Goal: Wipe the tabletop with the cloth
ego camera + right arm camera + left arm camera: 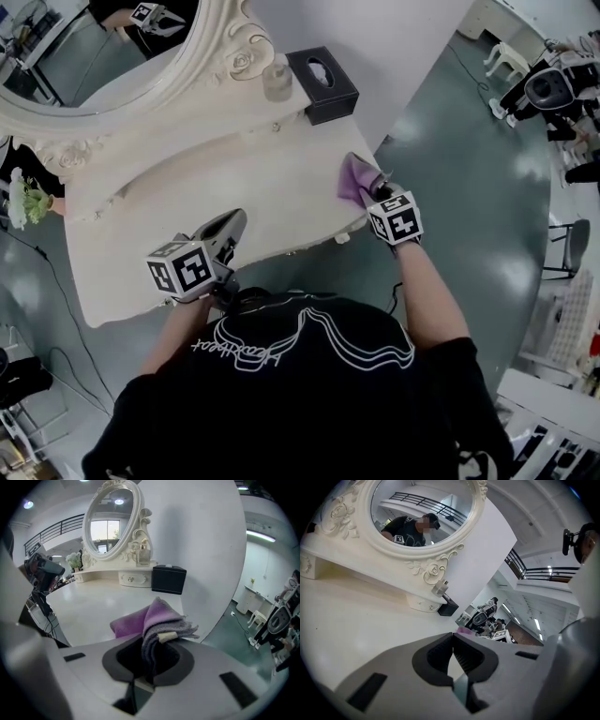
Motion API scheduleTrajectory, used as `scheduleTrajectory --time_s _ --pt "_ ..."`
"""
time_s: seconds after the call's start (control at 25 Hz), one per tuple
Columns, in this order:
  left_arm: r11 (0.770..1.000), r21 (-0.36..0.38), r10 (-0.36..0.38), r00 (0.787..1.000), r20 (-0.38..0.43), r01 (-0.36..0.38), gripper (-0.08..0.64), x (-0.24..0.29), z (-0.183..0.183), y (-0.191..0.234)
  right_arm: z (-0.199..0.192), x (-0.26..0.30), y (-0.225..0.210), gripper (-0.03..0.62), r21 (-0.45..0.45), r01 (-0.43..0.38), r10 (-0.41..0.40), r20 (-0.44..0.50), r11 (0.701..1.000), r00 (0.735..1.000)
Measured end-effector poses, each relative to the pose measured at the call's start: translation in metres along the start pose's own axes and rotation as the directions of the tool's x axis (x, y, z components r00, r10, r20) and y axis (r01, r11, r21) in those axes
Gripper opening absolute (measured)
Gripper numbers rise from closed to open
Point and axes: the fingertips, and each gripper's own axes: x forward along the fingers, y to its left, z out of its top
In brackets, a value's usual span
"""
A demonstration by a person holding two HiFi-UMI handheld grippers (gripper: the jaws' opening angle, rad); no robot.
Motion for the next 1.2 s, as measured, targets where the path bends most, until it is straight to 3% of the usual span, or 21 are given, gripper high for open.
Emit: scheduleTrajectory --time_s 0.68,0.76,0.88,1.08,1.2 --pt "1.000 0.024 -0.014 1.000 -0.020 0.014 0.005 0.009 -0.003 -0.010 -0.017 -0.015 -0.052 0.049 0.128 0.114 -0.119 0.036 0.985 0.992" --pt "0.999 0.033 -0.016 1.000 -0.016 0.017 0.005 0.005 -0.001 -0.012 -0.015 -0.017 -0.051 0.049 0.204 0.080 -0.097 0.074 0.976 0.993" --pt "0.999 0.036 -0.013 1.000 -0.003 0.014 0.005 -0.006 0.002 -0.012 0.002 -0.033 -0.036 0.049 0.306 -0.032 -0.031 0.199 0.951 0.980" --pt "0.999 0.034 -0.017 0.999 0.040 0.016 0.005 -0.031 0.013 -0.018 0.062 -0.074 0.023 0.051 0.231 -0.174 0.078 0.370 0.957 0.926" --pt "0.999 0.044 -0.035 0.997 0.067 0.032 0.005 -0.052 0.020 -0.028 0.103 -0.104 0.074 0.051 0.151 -0.264 0.168 0.463 0.953 0.870"
